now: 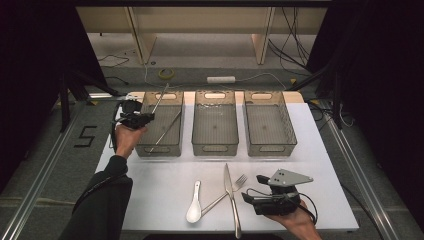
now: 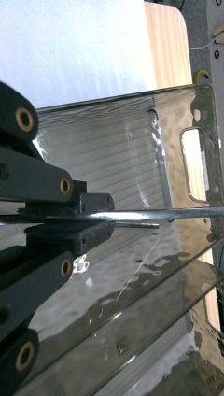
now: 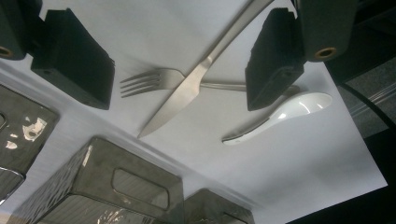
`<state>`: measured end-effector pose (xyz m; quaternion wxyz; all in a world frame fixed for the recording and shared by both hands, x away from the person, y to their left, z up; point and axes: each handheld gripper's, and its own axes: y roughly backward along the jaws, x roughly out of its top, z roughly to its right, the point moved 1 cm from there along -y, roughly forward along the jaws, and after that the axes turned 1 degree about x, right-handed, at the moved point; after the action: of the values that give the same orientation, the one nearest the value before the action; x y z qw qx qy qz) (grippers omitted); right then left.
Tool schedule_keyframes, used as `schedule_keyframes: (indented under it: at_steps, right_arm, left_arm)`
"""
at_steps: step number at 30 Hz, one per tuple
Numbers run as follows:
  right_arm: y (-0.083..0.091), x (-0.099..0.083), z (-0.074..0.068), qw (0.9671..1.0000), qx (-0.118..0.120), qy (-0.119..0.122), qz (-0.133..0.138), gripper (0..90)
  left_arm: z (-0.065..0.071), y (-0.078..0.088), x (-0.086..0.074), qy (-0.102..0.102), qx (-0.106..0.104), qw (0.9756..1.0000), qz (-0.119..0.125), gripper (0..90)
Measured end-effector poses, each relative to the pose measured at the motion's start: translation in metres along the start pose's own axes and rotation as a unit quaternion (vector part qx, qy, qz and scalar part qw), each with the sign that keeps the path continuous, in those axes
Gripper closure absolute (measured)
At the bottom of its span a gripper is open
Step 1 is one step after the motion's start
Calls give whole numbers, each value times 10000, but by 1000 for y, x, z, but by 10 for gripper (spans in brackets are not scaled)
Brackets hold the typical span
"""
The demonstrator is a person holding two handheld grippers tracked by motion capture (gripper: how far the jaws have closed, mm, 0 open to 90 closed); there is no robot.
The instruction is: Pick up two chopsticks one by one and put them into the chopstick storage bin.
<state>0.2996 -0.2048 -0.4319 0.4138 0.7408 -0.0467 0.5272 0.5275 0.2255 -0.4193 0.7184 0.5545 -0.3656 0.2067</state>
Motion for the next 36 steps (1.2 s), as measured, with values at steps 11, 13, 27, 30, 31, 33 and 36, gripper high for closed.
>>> schedule_keyframes:
  at_steps: [11,13,27,30,31,33,36]
  right_arm:
    - [0,0,0,10000,-6,18,6,250]
    - [0,0,0,10000,-3,28,0,250]
    - [1,0,1,10000,-66,-16,50,248]
    - [1,0,1,9999,-105,-31,57,246]
    - [0,0,1,9999,-114,-35,63,245]
    - [0,0,2,9999,-122,-52,64,242]
    - [-1,-1,2,9999,-144,-32,47,238]
  left_arm:
    - [-1,-11,-7,24,139,9996,-227,836]
    - [-1,-10,-7,46,117,9998,-180,760]
    - [22,31,-13,126,-657,9977,-70,422]
    - [29,37,-17,39,-753,9970,-190,373]
    - [33,39,-19,-12,-801,9965,-258,354]
    - [39,43,-22,-137,-850,9958,-303,330]
    - [47,51,-25,-209,-897,9951,-355,289]
